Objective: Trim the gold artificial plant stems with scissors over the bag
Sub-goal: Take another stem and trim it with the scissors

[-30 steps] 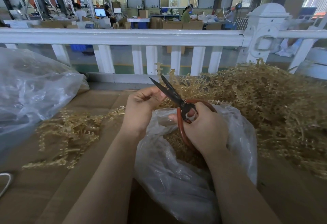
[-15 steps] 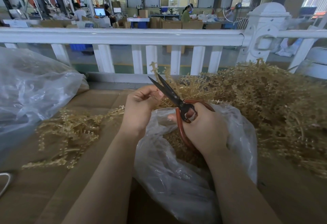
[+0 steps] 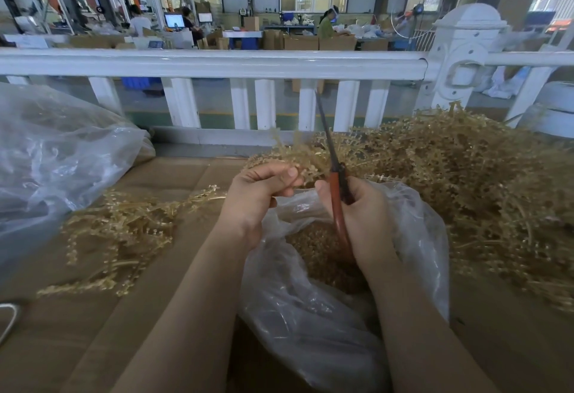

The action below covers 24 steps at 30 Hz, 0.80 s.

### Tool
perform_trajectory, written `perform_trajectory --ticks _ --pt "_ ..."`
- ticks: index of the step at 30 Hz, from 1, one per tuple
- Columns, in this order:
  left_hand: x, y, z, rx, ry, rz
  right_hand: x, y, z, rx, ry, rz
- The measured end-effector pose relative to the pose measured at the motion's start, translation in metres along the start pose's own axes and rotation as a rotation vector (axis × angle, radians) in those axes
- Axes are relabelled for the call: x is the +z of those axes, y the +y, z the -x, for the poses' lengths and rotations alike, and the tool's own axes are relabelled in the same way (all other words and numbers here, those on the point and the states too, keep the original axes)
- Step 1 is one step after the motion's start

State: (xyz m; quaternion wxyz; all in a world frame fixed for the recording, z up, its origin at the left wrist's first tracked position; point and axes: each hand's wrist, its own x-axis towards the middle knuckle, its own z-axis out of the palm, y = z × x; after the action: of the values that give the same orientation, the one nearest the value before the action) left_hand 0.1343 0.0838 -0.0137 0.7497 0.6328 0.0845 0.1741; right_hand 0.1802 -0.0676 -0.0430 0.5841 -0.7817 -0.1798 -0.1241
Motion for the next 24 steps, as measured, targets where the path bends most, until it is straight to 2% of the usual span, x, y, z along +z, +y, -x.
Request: perform_trajectory --ticks 4,10,14,19,24 --pt "0.0058 -0.0001 0.0032 -0.01 -0.028 -0.038 0.0013 -0.0014 -0.0012 0.044 -0.054 -0.17" --pt "0.0115 -0.0039 0.0042 -0.01 -0.075 -0.009 -0.0005 -0.0023 -0.0022 0.015 -0.033 -0.164" --pt "0.0089 -0.004 0.0011 -0.022 -0.062 -0.074 -0.0008 -0.0029 -0.0009 -0.031 -0.047 -0.161" --pt "0.0079 -0.003 0.0004 -0.012 -0.056 -0.07 -0.0004 -0.0022 -0.0012 -0.068 -0.052 -0.081" --pt "0.009 -0.0032 -0.0018 0.018 0.053 -0.001 -0.0012 0.0019 -0.0014 -0.099 0.003 0.135"
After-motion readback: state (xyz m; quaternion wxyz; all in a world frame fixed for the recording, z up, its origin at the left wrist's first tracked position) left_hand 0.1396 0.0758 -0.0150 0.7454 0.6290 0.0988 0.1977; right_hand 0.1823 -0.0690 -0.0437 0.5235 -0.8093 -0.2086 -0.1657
